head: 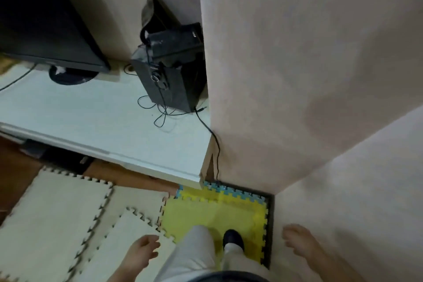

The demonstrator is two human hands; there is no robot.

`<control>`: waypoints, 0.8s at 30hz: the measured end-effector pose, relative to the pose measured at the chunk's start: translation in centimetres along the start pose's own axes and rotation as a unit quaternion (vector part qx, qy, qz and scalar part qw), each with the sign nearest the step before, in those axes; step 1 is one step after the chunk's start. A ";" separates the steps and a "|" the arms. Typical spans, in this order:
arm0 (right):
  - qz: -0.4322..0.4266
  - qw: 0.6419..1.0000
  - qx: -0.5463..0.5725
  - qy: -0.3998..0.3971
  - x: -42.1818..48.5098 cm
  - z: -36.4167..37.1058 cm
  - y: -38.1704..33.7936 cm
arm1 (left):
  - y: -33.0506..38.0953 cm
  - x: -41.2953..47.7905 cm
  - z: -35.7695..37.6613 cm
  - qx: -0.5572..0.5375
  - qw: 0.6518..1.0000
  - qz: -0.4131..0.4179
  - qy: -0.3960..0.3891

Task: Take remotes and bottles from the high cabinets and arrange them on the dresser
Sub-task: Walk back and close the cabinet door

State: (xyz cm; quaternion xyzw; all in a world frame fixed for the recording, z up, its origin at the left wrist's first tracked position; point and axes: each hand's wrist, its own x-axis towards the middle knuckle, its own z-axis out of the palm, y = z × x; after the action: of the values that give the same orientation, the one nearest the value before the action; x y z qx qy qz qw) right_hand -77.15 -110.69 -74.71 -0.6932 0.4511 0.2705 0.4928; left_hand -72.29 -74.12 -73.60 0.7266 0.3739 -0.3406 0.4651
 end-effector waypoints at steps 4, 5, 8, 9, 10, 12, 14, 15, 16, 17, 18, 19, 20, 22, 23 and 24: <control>-0.081 0.996 -0.030 -0.027 0.6 0.7 -5.4 | -0.2 -1.1 -0.9 -0.010 1.000 0.015 0.020; -0.107 0.993 -0.038 -0.030 0.6 1.1 -6.7 | 0.4 -1.4 -1.3 -0.009 0.999 0.028 0.018; -0.189 0.979 -0.060 -0.035 -0.5 2.6 -11.3 | 3.6 -1.7 -3.4 0.001 0.994 0.103 0.037; -0.224 0.971 -0.071 -0.045 -1.2 3.0 -13.2 | 5.1 -2.0 -4.3 0.008 0.988 0.144 0.049; -0.266 0.959 -0.079 -0.057 -2.1 3.3 -15.6 | 7.0 -2.5 -5.4 0.011 0.979 0.192 0.062; -0.359 0.928 -0.075 -0.067 -5.0 3.6 -20.9 | 11.7 -4.3 -7.6 0.007 0.948 0.302 0.095; -0.457 0.885 -0.055 -0.065 -9.4 3.4 -26.3 | 16.8 -7.4 -9.8 -0.012 0.904 0.410 0.119; -0.502 0.861 -0.056 -0.062 -11.9 3.1 -28.8 | 19.3 -9.3 -10.8 -0.018 0.878 0.460 0.130; -0.548 0.832 -0.065 -0.056 -14.5 2.7 -31.0 | 21.7 -11.2 -11.7 -0.020 0.849 0.508 0.142; -0.593 0.801 -0.075 -0.042 -16.9 2.2 -33.0 | 24.0 -13.2 -12.6 -0.025 0.817 0.556 0.154; -0.636 0.767 -0.080 -0.021 -19.3 1.7 -34.7 | 26.0 -15.2 -13.4 -0.032 0.783 0.600 0.162; -0.678 0.730 -0.079 0.007 -21.6 1.2 -36.3 | 27.9 -17.2 -14.2 -0.044 0.748 0.641 0.166; -0.717 0.692 -0.073 0.041 -23.8 0.5 -37.7 | 29.6 -19.2 -15.0 -0.057 0.711 0.680 0.170; -0.779 0.615 -0.054 0.110 -28.1 -0.7 -40.0 | 32.7 -23.1 -16.4 -0.077 0.636 0.746 0.181; -0.805 0.575 -0.036 0.140 -30.1 -1.4 -41.0 | 34.0 -25.1 -17.0 -0.087 0.600 0.773 0.184; -0.827 0.540 -0.010 0.160 -32.0 -2.0 -41.9 | 35.2 -27.0 -17.5 -0.098 0.567 0.798 0.182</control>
State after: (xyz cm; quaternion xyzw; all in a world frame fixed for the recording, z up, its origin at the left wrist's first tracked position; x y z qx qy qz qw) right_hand -54.20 -96.55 -29.36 -0.7951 -0.2533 -0.3679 0.4102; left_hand -52.67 -74.10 -30.14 0.7260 -0.2498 0.3468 0.5388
